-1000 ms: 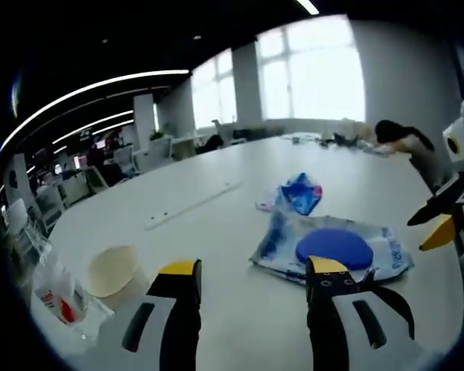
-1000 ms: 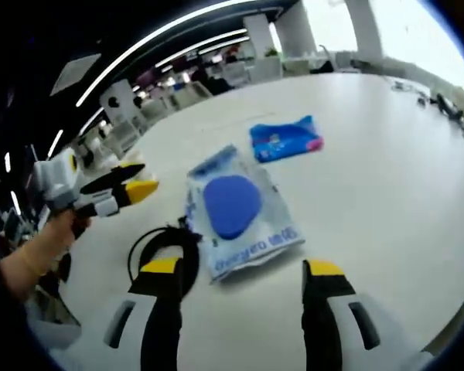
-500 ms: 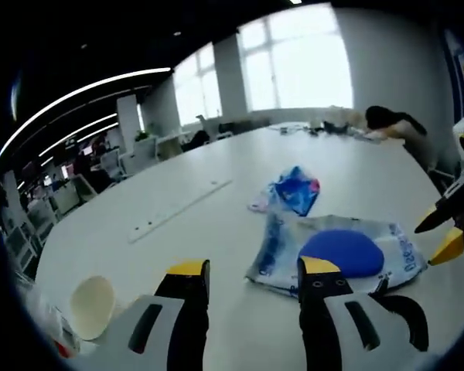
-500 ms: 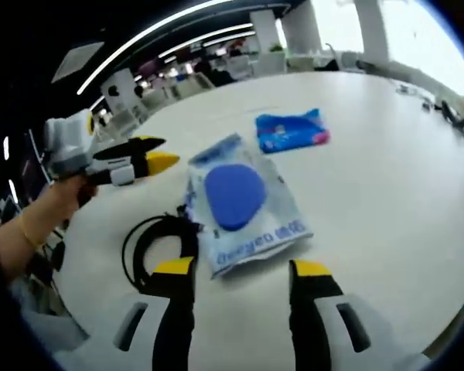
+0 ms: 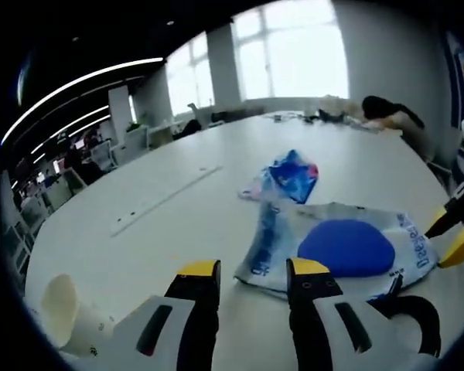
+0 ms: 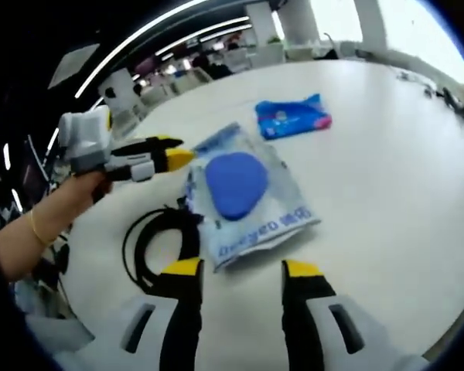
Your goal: Arrange the tabletop items into an orderly group along one side of the table until the central work area is clear of visible clutter.
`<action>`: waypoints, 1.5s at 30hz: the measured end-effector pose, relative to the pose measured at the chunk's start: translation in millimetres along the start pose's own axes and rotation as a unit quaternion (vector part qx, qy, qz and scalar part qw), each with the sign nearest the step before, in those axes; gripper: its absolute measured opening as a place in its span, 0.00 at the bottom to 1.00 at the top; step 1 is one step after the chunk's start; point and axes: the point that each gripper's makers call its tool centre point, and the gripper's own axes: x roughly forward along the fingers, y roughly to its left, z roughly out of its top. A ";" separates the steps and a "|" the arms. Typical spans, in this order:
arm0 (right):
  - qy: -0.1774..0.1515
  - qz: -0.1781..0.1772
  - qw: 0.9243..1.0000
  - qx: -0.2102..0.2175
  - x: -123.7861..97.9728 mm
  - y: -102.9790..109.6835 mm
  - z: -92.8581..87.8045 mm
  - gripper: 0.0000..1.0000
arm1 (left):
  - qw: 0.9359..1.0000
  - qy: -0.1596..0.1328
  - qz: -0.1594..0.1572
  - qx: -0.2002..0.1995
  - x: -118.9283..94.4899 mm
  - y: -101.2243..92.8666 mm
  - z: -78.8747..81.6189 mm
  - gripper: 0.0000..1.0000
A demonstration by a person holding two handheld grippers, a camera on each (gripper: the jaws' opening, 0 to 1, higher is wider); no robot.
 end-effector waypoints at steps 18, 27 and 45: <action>0.011 0.012 1.000 0.024 12.3 3.0 -1.8 0.21 | 0.999 0.042 -0.002 0.024 12.9 2.9 -10.2 0.16; 0.002 0.021 1.000 0.013 13.8 7.8 0.5 0.09 | 0.997 0.060 0.002 0.050 12.7 -3.2 -13.5 0.08; 0.002 0.024 0.999 -0.028 13.0 9.7 2.5 0.02 | 0.992 0.071 0.006 0.101 7.4 -5.0 -9.9 0.00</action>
